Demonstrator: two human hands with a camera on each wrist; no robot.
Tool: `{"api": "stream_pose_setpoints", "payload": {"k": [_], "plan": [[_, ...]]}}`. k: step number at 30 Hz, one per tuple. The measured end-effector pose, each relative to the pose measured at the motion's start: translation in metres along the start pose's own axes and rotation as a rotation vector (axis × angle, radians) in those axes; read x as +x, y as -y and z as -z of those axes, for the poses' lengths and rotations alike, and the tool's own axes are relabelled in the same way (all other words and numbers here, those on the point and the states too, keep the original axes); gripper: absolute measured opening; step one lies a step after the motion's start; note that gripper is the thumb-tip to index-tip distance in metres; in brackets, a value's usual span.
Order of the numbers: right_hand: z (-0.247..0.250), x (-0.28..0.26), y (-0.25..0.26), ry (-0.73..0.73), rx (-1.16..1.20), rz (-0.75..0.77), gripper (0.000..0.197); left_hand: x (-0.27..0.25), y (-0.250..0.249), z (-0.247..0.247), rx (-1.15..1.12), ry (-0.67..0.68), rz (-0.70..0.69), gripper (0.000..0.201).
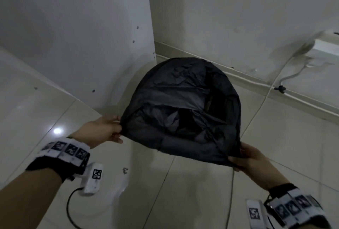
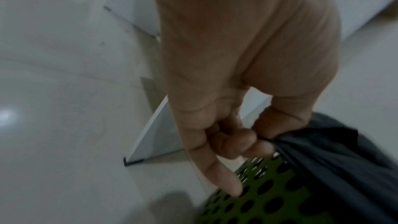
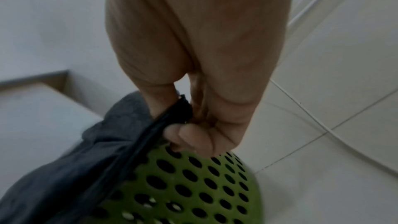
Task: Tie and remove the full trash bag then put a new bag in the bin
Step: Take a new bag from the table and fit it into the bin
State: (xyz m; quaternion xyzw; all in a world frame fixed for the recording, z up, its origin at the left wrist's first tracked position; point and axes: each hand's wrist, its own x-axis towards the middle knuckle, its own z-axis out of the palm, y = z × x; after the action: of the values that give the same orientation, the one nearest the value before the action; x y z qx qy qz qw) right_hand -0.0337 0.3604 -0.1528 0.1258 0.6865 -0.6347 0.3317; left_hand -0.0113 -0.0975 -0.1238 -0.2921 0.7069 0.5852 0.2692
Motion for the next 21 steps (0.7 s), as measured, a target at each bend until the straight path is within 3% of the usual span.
{"api": "stream_pose_setpoints", "payload": {"k": [2,3,5,8,10,12,15,18,21], "plan": [[-0.014,0.012,-0.011,-0.121,-0.239,0.045,0.029,0.011,0.011,-0.011,0.375,-0.157,-0.008,0.029],[-0.022,0.019,-0.015,-0.162,-0.31,0.035,0.025,0.014,0.014,-0.018,0.456,-0.22,-0.03,0.032],[-0.029,0.029,-0.016,-0.168,-0.368,-0.021,0.025,0.016,0.015,-0.029,0.341,-0.347,-0.081,0.039],[-0.015,0.037,-0.008,-0.149,-0.401,-0.062,0.042,0.007,-0.001,-0.033,0.018,-0.573,-0.189,0.039],[0.002,0.037,0.002,-0.212,-0.437,-0.053,0.054,-0.007,-0.015,-0.04,-0.003,-0.528,-0.207,0.054],[0.015,0.037,0.015,-0.282,-0.466,-0.034,0.062,-0.02,-0.022,-0.057,0.177,-0.323,-0.154,0.071],[0.018,0.036,0.043,-0.374,-0.474,0.064,0.055,-0.023,-0.025,-0.077,0.278,-0.122,-0.161,0.065],[0.015,0.037,0.07,-0.45,-0.477,0.215,0.046,-0.011,-0.03,-0.064,0.225,-0.165,-0.27,0.066],[0.007,0.04,0.085,-0.462,-0.407,0.309,0.03,-0.004,-0.031,-0.041,0.186,-0.348,-0.294,0.074]]}}
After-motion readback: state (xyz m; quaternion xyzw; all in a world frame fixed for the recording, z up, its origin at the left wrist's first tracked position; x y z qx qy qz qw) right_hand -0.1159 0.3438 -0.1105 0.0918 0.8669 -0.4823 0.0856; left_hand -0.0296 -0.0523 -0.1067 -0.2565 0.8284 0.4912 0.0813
